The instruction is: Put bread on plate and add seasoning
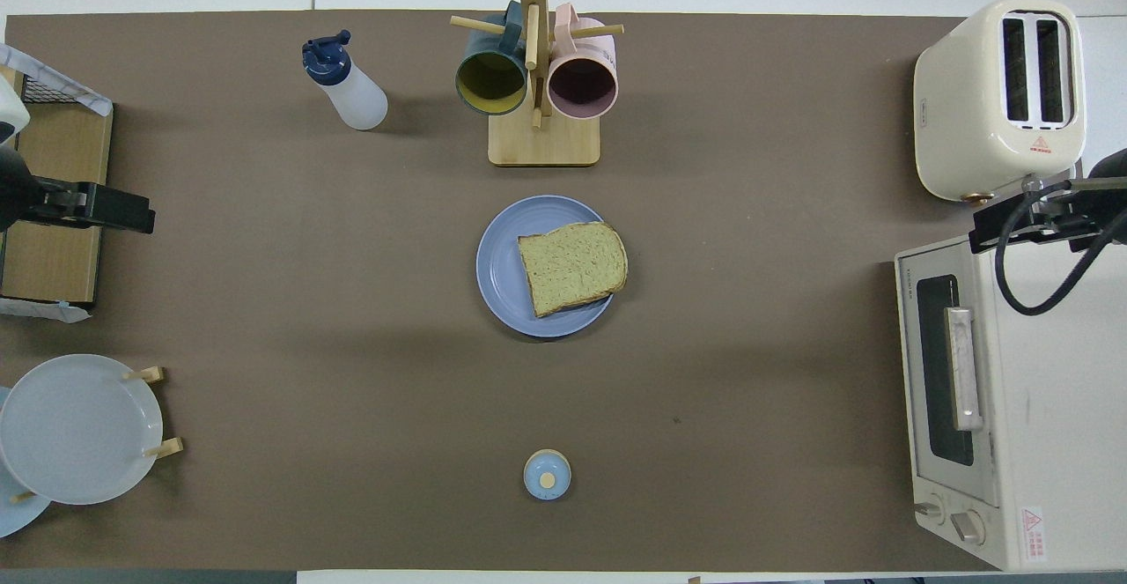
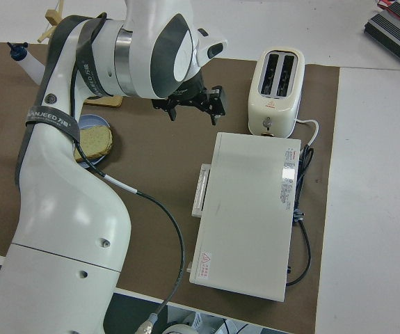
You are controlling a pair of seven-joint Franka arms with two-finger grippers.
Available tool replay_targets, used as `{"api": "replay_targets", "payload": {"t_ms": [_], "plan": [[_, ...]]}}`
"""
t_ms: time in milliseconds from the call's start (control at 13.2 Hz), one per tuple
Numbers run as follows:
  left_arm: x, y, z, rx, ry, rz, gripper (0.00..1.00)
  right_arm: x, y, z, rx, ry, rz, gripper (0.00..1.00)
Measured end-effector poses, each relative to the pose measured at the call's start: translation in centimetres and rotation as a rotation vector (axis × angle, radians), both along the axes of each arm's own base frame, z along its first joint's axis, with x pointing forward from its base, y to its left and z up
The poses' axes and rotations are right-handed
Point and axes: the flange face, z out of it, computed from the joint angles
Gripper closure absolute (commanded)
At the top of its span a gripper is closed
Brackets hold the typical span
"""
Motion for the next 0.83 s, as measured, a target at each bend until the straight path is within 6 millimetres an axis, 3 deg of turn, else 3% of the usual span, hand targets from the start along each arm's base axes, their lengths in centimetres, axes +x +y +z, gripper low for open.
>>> {"api": "replay_targets", "payload": {"t_ms": [833], "plan": [[-0.2, 0.23, -0.57, 0.002, 0.026, 0.006, 0.0, 0.0, 0.0, 0.0, 0.0, 0.0, 0.0, 0.0]]}}
